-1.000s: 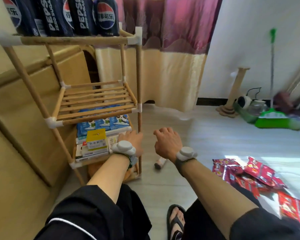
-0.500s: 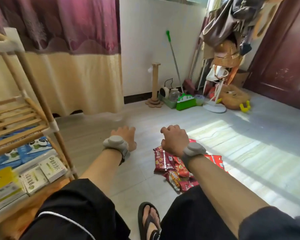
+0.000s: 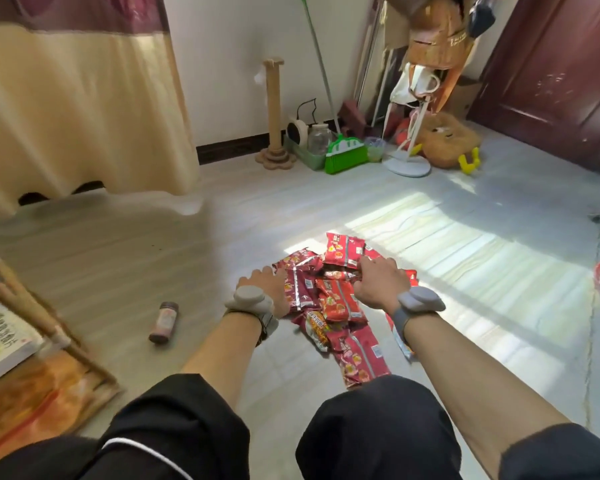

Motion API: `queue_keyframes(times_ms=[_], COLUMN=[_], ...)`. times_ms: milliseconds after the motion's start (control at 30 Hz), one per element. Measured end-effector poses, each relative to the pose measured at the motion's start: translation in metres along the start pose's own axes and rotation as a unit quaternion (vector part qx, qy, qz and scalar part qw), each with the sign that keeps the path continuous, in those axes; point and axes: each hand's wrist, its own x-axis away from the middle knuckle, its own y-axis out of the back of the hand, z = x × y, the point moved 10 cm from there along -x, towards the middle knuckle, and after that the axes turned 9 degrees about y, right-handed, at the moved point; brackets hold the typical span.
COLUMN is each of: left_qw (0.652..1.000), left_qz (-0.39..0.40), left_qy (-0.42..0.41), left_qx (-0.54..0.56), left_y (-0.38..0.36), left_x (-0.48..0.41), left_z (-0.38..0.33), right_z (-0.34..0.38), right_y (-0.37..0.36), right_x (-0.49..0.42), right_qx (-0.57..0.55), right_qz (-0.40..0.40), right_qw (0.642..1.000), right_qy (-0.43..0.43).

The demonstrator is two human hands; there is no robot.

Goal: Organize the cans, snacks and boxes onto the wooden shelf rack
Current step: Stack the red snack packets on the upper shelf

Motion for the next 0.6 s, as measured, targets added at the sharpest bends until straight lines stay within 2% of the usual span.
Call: queue_keyframes(times_ms=[100,267,433,500,567,600], left_qw=[0.999,0.985,0.934,0.911,0.89,0.888], left_qz=[0.044,0.16,0.31,0.353,0.374,0.369], left_qy=[0.001,0.015,0.069,0.078,0.113,0.132], left_qx=[0.011,0.06,0.164,0.198,0.236,0.242], left_y=[-0.042,-0.131,-0.246,-0.269,-0.311,-0.304], left_x=[-0.012,-0.028,-0.044,-0.041,-0.056,-0.052], left_z=[-0.024,-0.072,-0.123,-0.133,-0.14,-0.136], right_z=[-0.025,-0.072,-0.107,-0.111,-0.12,-0.121], right_y=[-0.048,-0.132,-0.213,-0.232,-0.265,-0.266], right_x=[-0.01,-0.034,-0.078,-0.088,-0.113,-0.115], right_qx=[-0.018,-0.064,-0.135,-0.154,-0.197,-0.209], right_qz=[0.043,0.128,0.178,0.183,0.18,0.169], right_qw=[0.999,0.989,0.972,0.967,0.957,0.955], right_qy=[-0.011,-0.044,-0.079,-0.091,-0.117,-0.126])
